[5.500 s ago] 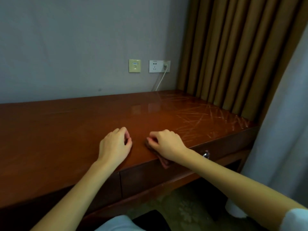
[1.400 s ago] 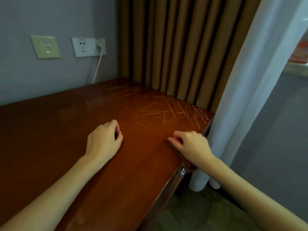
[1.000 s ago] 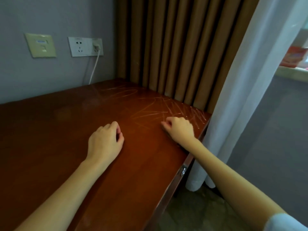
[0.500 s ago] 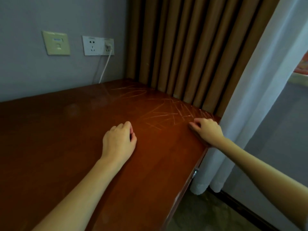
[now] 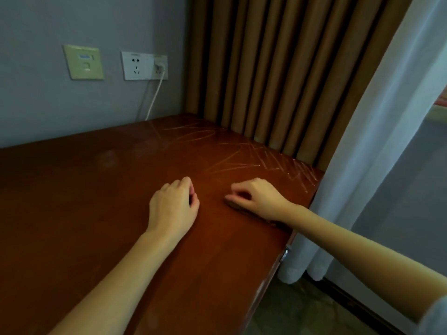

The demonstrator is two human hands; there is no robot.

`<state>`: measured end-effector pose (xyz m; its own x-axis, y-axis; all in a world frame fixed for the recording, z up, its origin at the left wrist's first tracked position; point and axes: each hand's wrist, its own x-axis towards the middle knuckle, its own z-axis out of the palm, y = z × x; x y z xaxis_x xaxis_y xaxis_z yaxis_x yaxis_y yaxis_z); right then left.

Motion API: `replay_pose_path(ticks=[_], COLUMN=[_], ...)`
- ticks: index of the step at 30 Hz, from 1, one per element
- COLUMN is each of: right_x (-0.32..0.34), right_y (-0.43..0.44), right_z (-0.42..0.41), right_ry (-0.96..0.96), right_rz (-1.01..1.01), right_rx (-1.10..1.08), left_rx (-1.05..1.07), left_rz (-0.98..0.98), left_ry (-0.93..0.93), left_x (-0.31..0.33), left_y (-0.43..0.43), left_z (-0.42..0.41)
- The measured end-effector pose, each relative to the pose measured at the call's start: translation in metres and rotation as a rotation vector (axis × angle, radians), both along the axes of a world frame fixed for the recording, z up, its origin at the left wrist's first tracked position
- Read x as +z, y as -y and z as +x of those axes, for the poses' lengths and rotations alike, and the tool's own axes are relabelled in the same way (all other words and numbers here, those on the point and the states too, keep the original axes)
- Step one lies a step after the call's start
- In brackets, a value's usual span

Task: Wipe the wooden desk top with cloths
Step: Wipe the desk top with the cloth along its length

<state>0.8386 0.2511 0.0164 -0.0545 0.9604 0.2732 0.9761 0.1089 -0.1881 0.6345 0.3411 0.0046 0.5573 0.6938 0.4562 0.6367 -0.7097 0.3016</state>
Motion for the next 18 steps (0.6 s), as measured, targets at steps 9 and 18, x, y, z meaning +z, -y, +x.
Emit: replay_pose_path(ticks=[9, 18], right_x=[0.001, 0.005], right_y=[0.001, -0.11], right_z=[0.086, 0.024], right_ry=[-0.034, -0.005], right_rz=[0.019, -0.003], right_rx=[-0.335, -0.408], left_rx=[-0.017, -0.001], left_rz=[-0.011, -0.007], left_ry=[0.012, 0.007], left_x=[0.0, 0.002], left_y=[0.0, 0.0], left_z=[0.001, 0.0])
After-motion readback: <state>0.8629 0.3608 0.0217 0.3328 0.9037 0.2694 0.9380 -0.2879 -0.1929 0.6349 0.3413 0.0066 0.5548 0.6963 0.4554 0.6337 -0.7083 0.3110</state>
